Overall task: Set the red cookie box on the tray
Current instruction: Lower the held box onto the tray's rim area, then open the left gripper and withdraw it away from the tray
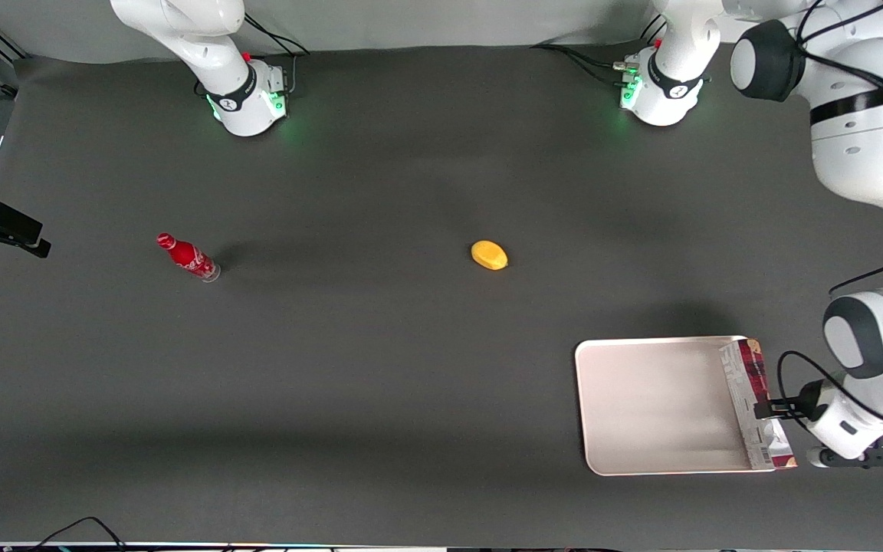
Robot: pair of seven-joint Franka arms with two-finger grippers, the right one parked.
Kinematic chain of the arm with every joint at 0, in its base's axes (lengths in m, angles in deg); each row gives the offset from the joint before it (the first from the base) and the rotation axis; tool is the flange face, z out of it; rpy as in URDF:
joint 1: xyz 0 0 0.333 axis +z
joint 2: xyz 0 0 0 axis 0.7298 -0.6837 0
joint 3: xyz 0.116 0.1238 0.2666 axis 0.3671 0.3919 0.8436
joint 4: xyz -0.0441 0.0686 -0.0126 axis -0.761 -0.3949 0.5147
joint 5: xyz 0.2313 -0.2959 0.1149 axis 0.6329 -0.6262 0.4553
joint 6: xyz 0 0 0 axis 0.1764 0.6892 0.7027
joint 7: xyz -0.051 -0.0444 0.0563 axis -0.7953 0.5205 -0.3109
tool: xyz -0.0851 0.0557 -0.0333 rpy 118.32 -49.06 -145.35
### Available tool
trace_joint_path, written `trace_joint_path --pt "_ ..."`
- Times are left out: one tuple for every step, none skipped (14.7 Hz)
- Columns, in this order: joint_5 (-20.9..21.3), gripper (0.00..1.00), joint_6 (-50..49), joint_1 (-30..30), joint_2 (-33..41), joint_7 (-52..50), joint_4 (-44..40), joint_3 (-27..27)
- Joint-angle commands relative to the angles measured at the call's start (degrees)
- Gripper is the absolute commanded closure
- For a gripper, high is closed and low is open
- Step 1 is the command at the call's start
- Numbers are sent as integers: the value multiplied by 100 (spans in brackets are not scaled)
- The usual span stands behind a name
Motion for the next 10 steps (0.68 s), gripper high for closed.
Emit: trace_joint_path --pt "-27 0 19 86 981 -19 871 -149" --pt "-36 0 -15 121 1122 -54 950 -201" --pt "-19 0 -42 156 1254 -72 1020 -306" --pt "-36 0 -60 174 1429 -72 1178 -324" --pt "-36 0 -51 174 1657 -80 1397 -333" --pt "-10 0 -129 166 1929 -115 1599 -377" --pt "34 0 -226 174 2289 -177 1888 -377" --pt "69 0 -375 174 2606 -229 2091 -377" --pt "191 0 -602 174 2835 -300 2137 -377" --pt "358 0 -892 166 3046 -396 2128 -377"
